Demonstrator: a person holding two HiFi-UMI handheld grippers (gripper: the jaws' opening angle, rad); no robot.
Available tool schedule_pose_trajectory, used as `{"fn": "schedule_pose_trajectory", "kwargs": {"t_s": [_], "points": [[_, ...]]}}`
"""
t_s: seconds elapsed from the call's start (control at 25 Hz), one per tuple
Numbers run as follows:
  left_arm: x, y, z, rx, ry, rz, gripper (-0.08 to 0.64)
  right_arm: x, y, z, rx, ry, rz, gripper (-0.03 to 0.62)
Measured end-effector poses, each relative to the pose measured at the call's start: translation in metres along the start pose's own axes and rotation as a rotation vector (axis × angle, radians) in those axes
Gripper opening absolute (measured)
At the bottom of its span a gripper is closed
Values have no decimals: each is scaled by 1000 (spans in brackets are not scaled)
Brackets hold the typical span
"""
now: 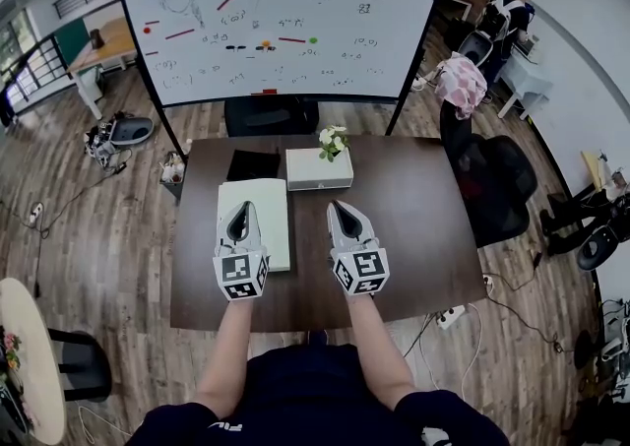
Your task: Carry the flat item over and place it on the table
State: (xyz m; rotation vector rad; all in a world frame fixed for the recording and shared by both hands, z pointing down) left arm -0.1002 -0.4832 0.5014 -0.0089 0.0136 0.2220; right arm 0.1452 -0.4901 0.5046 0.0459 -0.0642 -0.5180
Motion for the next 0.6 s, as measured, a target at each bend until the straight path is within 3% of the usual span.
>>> {"fn": "schedule_pose_trajectory", "kwargs": {"t_s": [0.6], "points": [[13, 8, -5, -9, -17, 14, -5, 1, 20, -11, 27, 3, 8, 6]]}}
Point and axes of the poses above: the fingertips, and each gripper's own axes: y backward along the fingers, x to its right, z out of its underside, the point moved 9 cm from there along y, backward along the fingers, and after that the axes turned 1 degree about -z, right-handed, at the moved point
